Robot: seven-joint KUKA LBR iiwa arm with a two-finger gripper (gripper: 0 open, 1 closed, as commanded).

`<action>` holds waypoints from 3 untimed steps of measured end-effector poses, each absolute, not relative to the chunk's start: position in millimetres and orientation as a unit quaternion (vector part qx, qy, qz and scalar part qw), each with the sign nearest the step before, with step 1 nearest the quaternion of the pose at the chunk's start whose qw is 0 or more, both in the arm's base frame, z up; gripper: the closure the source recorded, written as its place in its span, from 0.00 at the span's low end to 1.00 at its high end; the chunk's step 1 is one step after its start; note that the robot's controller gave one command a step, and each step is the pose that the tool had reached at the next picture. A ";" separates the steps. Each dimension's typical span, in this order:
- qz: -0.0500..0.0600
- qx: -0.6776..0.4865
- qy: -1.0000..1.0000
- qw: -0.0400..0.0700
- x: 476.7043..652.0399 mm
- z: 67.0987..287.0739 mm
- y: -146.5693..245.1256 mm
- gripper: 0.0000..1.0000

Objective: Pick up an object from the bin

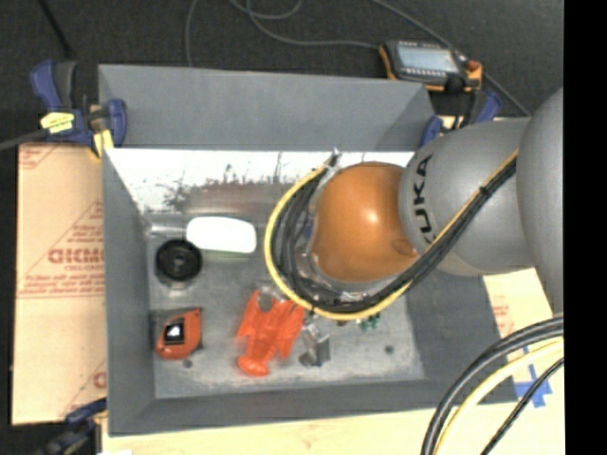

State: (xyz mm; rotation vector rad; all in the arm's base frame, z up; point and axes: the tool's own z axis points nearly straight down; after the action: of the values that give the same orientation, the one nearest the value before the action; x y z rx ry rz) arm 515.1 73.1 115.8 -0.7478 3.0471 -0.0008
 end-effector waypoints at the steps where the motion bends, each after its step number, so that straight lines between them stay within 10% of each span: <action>1: 0.000 -0.418 0.909 0.001 512.1 73.8 67.6 0.00; 2: 0.000 -0.407 0.913 0.004 527.1 72.7 74.1 1.00; 3: 0.000 -0.407 0.913 0.005 527.1 72.7 74.1 1.00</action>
Offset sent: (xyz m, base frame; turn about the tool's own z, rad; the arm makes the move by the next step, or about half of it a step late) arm 0.0092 0.0012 -0.0458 -0.3589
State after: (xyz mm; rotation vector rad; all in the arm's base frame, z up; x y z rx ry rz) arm 527.1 74.1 72.7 -1.2755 2.8611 -0.0013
